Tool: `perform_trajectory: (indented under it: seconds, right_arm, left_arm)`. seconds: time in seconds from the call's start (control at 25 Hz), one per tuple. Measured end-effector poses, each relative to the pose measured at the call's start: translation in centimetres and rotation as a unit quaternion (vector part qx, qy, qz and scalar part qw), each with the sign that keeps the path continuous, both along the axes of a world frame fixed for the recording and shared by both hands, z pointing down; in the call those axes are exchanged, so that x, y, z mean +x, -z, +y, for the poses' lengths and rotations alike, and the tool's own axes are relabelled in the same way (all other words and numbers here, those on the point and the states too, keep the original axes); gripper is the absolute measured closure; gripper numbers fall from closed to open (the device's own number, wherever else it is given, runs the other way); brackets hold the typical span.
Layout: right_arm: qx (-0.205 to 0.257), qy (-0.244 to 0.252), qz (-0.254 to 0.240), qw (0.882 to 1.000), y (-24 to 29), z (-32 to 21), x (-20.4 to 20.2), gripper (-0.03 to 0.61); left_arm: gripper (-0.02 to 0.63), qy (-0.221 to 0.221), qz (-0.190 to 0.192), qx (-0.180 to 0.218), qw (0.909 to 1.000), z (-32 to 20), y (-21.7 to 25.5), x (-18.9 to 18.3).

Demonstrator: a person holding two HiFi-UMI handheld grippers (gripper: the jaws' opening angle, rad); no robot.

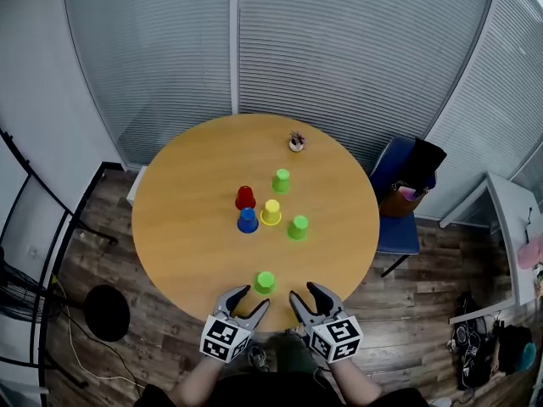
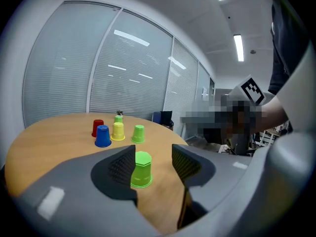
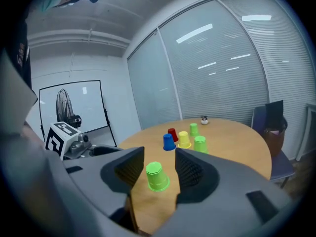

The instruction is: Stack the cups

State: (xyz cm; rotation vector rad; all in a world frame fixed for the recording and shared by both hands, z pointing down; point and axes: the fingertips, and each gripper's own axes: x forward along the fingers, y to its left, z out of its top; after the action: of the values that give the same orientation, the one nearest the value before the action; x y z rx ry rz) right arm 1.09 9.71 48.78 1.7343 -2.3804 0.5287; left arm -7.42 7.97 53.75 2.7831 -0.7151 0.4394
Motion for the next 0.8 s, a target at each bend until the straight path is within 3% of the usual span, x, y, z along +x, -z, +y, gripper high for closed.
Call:
perform_trajectory:
  seconds: [0.48,0.8]
  right_arm:
    - [-0.021,0.026,-0.014,0.999,-1.4,-4.3,1.4,0.413]
    - [-0.041,0.051,-0.013,0.998,-2.7,-6.4,2.4,0.413]
  left_arm:
    - [0.347,-0.014,-0.069,-0.026,0.9972,-2.2,-5.1,2.4]
    - [0.341,-0.016,-0.092,-0.032,0.9951,-3.7,-6.9,3.7]
